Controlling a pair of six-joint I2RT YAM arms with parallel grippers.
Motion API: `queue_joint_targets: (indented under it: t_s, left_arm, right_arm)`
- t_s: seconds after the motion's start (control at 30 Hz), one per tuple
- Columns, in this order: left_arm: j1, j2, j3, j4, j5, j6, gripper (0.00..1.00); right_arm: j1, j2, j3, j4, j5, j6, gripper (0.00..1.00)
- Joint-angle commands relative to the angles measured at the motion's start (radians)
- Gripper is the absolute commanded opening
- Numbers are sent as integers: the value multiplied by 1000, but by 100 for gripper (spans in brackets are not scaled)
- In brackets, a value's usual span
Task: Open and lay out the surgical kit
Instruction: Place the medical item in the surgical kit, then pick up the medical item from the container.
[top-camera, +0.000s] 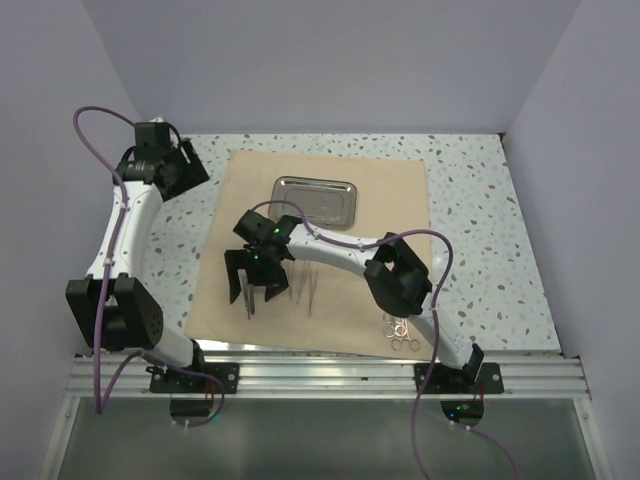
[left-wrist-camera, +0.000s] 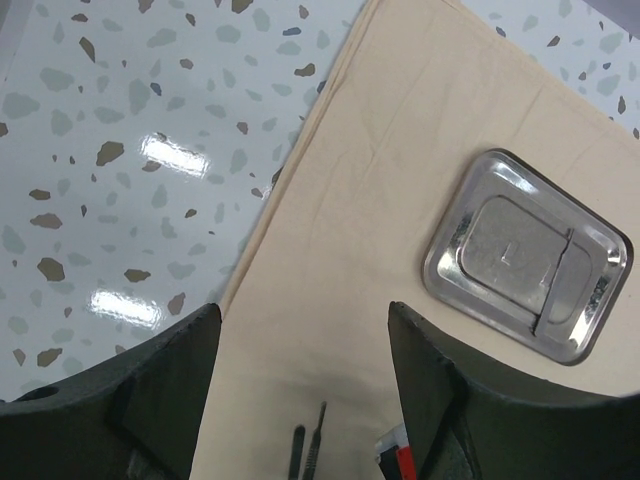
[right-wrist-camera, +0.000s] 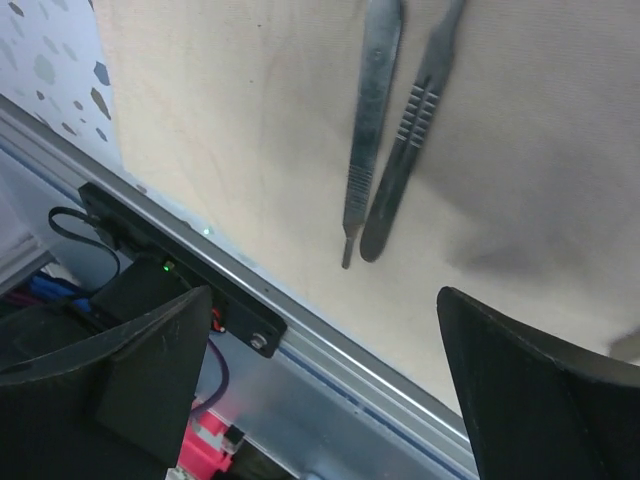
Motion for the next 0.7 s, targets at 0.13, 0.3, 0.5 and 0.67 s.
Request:
queue_joint_targets:
  t_s: [0.13,0.3,0.5,0.67]
  left_arm:
    - [-158,156,165,38,31,21,71]
    - [-290,377,327,56,61,-7,69]
    - [-428,722,703,-4,47,-4,67]
    - [-476,914,869,33,76,-51,65]
  right_arm:
    - [-224,-386,-120,-121,266,-118,98]
    - [-429,-586,-217,-217,417,-257,98]
    - [-483,-706,-321,-282,516,-323,98]
    - [-505,-769,-412,-284,518,-289,98]
